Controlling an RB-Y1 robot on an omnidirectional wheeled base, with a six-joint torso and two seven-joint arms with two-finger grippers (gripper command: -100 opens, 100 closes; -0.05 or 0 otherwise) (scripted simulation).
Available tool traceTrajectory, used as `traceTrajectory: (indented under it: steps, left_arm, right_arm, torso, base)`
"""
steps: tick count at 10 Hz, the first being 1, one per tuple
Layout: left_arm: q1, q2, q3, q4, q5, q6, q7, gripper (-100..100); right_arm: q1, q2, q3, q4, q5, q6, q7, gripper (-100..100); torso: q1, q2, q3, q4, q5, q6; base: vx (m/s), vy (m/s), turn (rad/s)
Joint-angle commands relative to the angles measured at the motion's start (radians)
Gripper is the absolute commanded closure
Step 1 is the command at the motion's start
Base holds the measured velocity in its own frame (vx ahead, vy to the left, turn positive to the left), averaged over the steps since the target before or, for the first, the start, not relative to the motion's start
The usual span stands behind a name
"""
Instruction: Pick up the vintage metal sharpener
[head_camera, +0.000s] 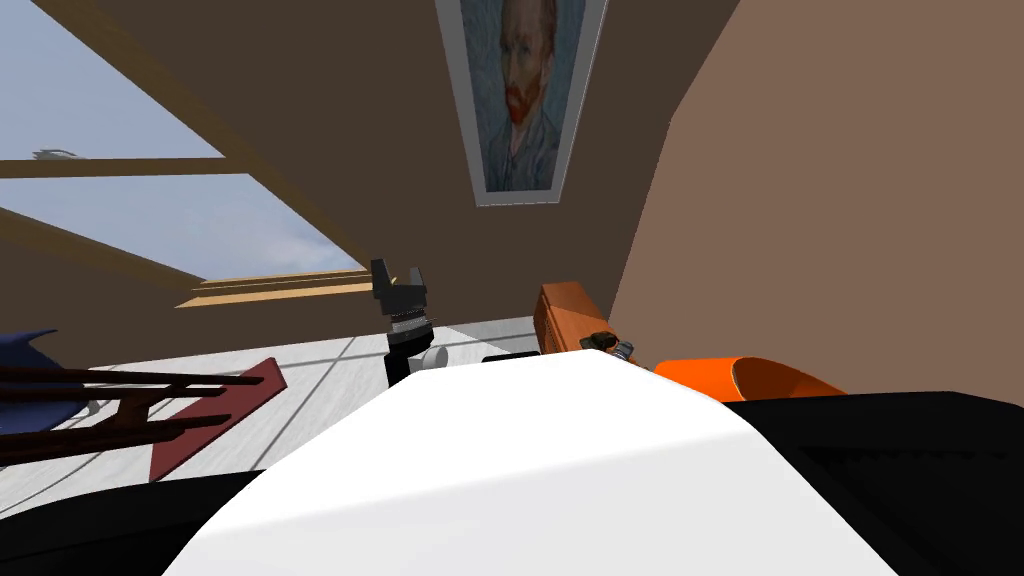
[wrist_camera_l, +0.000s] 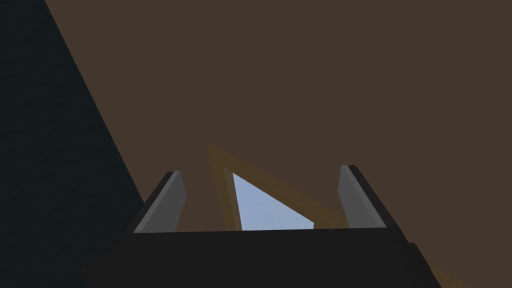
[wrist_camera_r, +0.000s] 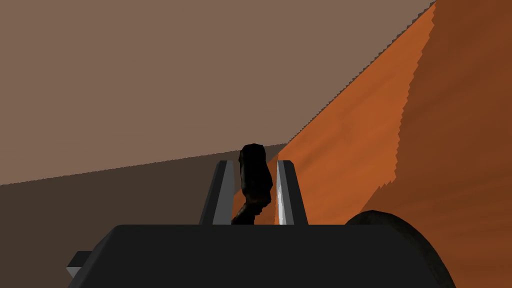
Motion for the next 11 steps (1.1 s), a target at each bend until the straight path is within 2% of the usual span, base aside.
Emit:
traceTrajectory:
  steps: [1, 2, 6, 7, 9, 10, 11]
  left_arm:
    - [0.0, 0.0, 0.0, 0.0, 0.0, 0.0, 0.0, 0]
    - [0.0, 0.0, 0.0, 0.0, 0.0, 0.0, 0.0, 0]
    - [0.0, 0.0, 0.0, 0.0, 0.0, 0.0, 0.0, 0]
    - [0.0, 0.0, 0.0, 0.0, 0.0, 0.0, 0.0, 0]
    - [0.0, 0.0, 0.0, 0.0, 0.0, 0.0, 0.0, 0]
    - [0.0, 0.0, 0.0, 0.0, 0.0, 0.0, 0.0, 0]
    - [0.0, 0.0, 0.0, 0.0, 0.0, 0.0, 0.0, 0]
  right_arm:
    - [-0.023, -0.015, 0.05, 0.027, 0.015, -0.006, -0.045, 100]
    - [-0.023, -0.015, 0.057, 0.027, 0.015, -0.006, -0.045, 100]
    - [-0.082, -0.051, 0.188, 0.098, 0.053, -0.019, -0.15, 100]
    - [-0.082, -0.051, 0.199, 0.098, 0.053, -0.019, -0.15, 100]
    - [-0.111, -0.069, 0.268, 0.133, 0.072, -0.026, -0.202, 100]
    - [-0.101, -0.064, 0.246, 0.116, 0.065, -0.024, -0.181, 100]
    - [-0.099, -0.066, 0.248, 0.115, 0.065, -0.025, -0.183, 0]
  torso:
    - [0.0, 0.0, 0.0, 0.0, 0.0, 0.0]
    - [0.001, -0.001, 0.0, 0.0, 0.001, -0.001]
    - [0.004, 0.0, 0.0, 0.001, 0.003, 0.0]
    - [0.004, 0.001, 0.001, 0.001, 0.003, 0.0]
    - [0.003, 0.003, 0.002, 0.002, 0.003, -0.002]
    - [0.005, 0.002, 0.002, 0.002, 0.004, 0.0]
    - [0.004, 0.004, 0.003, 0.002, 0.004, -0.002]
  base:
    - [0.115, 0.045, -0.295]
    - [0.076, 0.06, -0.065]
    - [0.085, 0.065, -0.297]
    - [0.048, 0.047, -0.087]
    - [0.062, 0.054, -0.25]
    - [0.034, 0.038, -0.08]
    - [0.004, 0.007, 0.011]
